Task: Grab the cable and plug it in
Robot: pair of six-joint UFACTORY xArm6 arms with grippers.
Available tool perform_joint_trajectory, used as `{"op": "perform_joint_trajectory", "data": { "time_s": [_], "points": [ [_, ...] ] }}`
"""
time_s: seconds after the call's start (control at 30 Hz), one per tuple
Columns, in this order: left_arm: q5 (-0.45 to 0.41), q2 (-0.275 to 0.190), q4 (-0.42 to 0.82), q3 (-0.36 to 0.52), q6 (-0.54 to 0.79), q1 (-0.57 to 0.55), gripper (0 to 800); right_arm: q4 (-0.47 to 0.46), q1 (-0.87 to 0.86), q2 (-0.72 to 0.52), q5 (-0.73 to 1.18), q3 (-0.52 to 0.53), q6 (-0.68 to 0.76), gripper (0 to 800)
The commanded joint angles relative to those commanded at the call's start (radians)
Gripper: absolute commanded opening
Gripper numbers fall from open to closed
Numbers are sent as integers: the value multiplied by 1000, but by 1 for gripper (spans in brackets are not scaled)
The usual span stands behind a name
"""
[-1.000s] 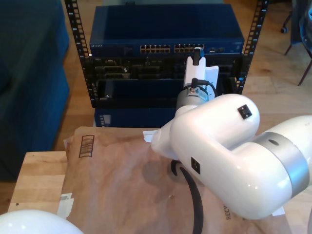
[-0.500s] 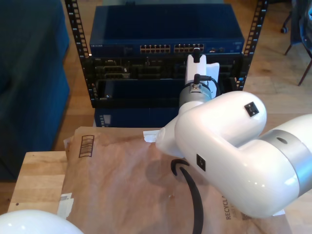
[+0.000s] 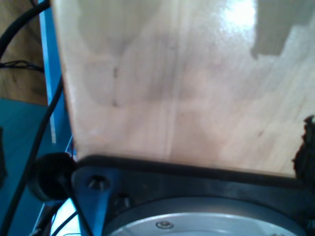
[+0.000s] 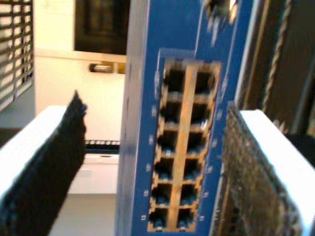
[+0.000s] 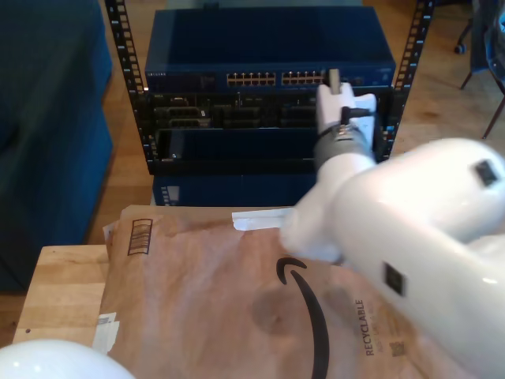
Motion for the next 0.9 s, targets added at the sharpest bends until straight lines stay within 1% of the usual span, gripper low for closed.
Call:
{"op": "perform_joint_trajectory", "data": {
  "time_s": [0.07, 0.13, 0.2, 0.23, 0.3, 0.4, 0.47, 0.6, 0.7, 0.8, 0.9],
  "points": [
    [0, 0, 0, 0, 0, 0, 800, -63, -63, -107, 138, 75, 0, 521],
    [0, 0, -2, 0, 0, 0, 800, -138, -144, -224, 308, 137, -2, 565],
    [0, 0, 0, 0, 0, 0, 800, -213, -230, -330, 483, 172, -12, 607],
    [0, 0, 0, 0, 0, 0, 800, -241, -275, -384, 575, 190, -31, 654],
    [0, 0, 0, 0, 0, 0, 800, -252, -374, -486, 773, 218, -98, 699],
    [0, 0, 0, 0, 0, 0, 800, -252, -551, -617, 1057, 244, -245, 789],
    [0, 0, 0, 0, 0, 0, 800, -253, -684, -701, 1195, 258, -324, 792],
    [0, 0, -2, 0, 0, 0, 800, -253, -1026, -859, 1444, 310, -482, 792],
    [0, 0, -2, 0, 0, 0, 800, -265, -1224, -977, 1602, 377, -583, 792],
    [0, 0, -2, 0, 0, 0, 800, -359, -1439, -1080, 1798, 425, -692, 792],
    [0, 0, 0, 0, 0, 0, 800, -443, -1574, -1096, 1930, 470, -809, 792]
  ]
}}
